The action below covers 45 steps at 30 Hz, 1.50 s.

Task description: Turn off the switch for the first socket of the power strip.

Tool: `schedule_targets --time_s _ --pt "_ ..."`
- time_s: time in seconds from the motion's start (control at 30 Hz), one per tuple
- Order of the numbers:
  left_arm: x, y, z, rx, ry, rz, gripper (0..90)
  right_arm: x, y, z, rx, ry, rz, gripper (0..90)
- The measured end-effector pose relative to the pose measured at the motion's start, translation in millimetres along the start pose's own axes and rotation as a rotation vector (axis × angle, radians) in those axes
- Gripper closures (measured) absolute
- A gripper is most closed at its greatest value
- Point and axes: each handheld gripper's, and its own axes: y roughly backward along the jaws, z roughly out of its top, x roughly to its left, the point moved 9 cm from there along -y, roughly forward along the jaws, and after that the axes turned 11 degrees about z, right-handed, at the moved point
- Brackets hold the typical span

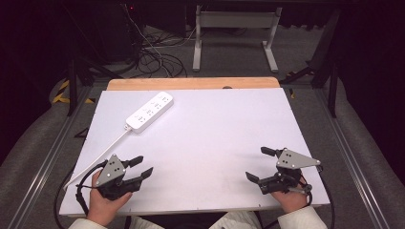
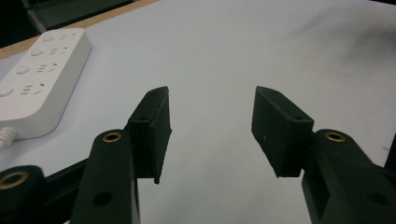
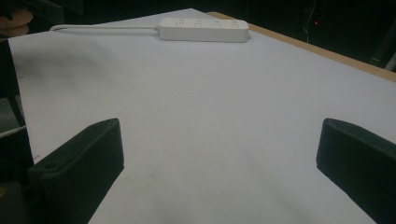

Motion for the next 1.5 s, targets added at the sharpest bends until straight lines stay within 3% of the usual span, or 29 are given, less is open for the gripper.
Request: schedule_targets --time_s 0.13,0.43,0.73,1.0,1.23,1.37,1.5 --pt "0.0 0.1 0.1 0.007 -0.007 0.004 49.7 0.3 -0.2 -0.1 0.000 -0.001 0.001 1.5" --pt "-1.6 0.5 2.2 0.024 -0.011 -0.033 54.3 0.5 -1.3 -0.6 0.004 0.002 0.007 1.7" --pt "-1.9 0.4 4.6 0.035 -0.037 -0.005 57.4 1.4 -2.0 -0.5 0.005 0.002 0.009 1.7" --pt "-1.5 5.8 12.0 0.064 -0.029 -0.038 63.1 1.2 -2.5 -0.4 0.007 0.009 0.009 1.7" --pt "1.2 3.8 16.9 0.097 -0.037 -0.035 67.2 2.2 -4.5 -1.3 0.015 0.014 0.012 1.7" --pt "1.4 4.2 20.6 0.111 -0.027 -0.076 71.1 2.6 -5.1 -1.5 0.015 0.013 0.014 1.7" --pt "4.4 5.0 24.9 0.111 -0.021 -0.061 74.4 2.6 -4.7 -1.5 0.015 0.015 0.013 1.7"
